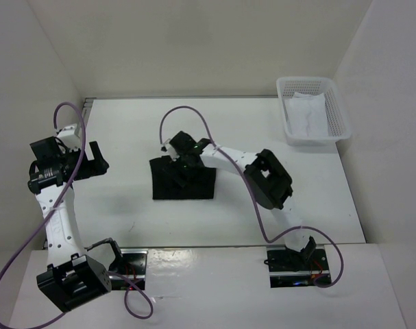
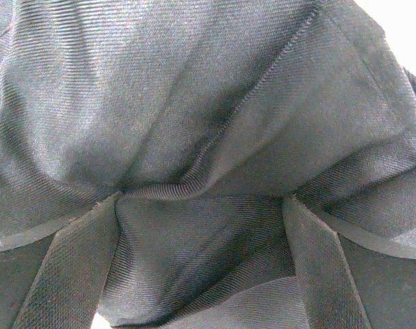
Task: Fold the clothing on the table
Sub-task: Fold the skirt
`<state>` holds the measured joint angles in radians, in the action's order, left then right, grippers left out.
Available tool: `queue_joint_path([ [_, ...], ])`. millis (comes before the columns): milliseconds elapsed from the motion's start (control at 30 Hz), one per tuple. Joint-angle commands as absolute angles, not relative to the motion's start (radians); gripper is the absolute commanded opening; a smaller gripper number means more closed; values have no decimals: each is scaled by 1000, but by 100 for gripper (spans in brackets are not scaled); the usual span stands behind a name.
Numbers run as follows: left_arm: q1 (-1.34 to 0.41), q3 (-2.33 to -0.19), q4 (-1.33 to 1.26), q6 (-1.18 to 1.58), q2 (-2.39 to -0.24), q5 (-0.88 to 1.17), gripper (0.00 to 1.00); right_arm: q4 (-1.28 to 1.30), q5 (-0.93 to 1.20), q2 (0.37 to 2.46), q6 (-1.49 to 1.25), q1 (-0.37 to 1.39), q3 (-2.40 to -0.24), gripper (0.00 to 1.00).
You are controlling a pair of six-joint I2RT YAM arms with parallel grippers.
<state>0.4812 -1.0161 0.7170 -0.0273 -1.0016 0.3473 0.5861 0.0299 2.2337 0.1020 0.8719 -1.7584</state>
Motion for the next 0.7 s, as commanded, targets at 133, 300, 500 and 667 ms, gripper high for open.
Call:
queue_joint_path([
  [133, 486, -1028, 706, -58, -992, 376, 100, 629, -34, 2074, 135, 652, -1473, 99],
  [300, 486, -1028, 706, -58, -983, 376, 100, 618, -9, 2008, 135, 629, -1428, 99],
  [500, 486, -1028, 706, -58, -983, 376, 100, 629, 18, 1980, 135, 689, -1428, 99],
  [667, 486, -1028, 706, -58, -983, 376, 100, 629, -2, 1942, 135, 736, -1439, 99],
])
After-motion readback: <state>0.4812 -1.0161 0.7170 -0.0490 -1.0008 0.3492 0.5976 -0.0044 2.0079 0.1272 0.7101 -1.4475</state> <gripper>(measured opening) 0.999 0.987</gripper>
